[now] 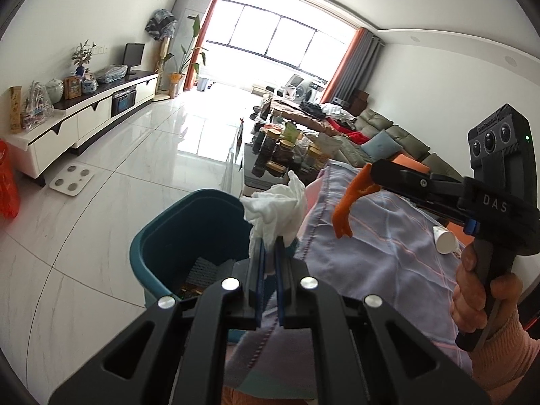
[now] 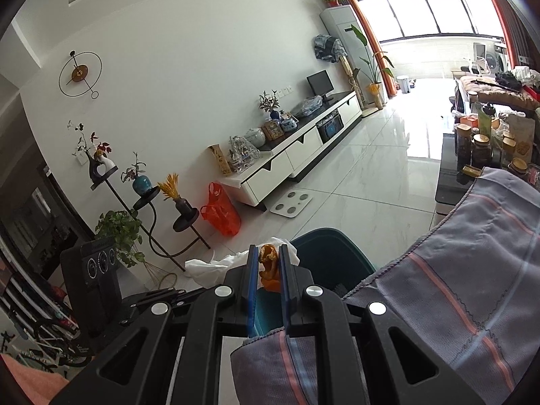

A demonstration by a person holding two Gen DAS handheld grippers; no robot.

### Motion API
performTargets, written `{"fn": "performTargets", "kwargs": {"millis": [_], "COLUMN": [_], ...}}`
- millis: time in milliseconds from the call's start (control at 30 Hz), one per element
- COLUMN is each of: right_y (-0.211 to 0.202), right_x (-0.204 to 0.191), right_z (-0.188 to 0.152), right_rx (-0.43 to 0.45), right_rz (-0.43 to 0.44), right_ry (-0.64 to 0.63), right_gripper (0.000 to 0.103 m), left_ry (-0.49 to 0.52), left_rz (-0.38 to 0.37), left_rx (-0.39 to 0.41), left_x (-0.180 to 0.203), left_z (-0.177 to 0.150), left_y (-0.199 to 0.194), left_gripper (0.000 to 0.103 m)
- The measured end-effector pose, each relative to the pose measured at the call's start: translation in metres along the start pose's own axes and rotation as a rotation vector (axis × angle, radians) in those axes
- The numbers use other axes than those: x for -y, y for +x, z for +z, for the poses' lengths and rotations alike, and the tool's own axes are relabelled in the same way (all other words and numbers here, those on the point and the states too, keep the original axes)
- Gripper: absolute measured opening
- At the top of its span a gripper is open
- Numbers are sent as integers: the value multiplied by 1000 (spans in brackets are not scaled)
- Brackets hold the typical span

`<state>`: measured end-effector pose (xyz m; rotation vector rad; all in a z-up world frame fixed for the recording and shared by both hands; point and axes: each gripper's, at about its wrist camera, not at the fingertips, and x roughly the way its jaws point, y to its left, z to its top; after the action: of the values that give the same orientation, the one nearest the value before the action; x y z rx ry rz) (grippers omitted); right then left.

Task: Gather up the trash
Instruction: 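Carry the tissue and orange peel over the teal bin, then open both grippers to drop the tissue and peel into the bin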

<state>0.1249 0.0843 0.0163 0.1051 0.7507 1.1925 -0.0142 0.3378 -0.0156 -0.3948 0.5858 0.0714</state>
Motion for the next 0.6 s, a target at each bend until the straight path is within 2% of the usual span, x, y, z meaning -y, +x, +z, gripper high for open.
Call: {"fn": "performTargets", "kwargs": {"millis": [600], "right_y": [65], "right_x": [15], "right_z": [-7], "right_rx": [-108], "right_rz": [-54], "right_ry": [59], "right_gripper": [12], "left_ry": [-64], "left_rz": [98], "left_rx": [-72], "left_x": [-36], "left_z": [-6], "left_y": [35], "left_gripper": [8]}}
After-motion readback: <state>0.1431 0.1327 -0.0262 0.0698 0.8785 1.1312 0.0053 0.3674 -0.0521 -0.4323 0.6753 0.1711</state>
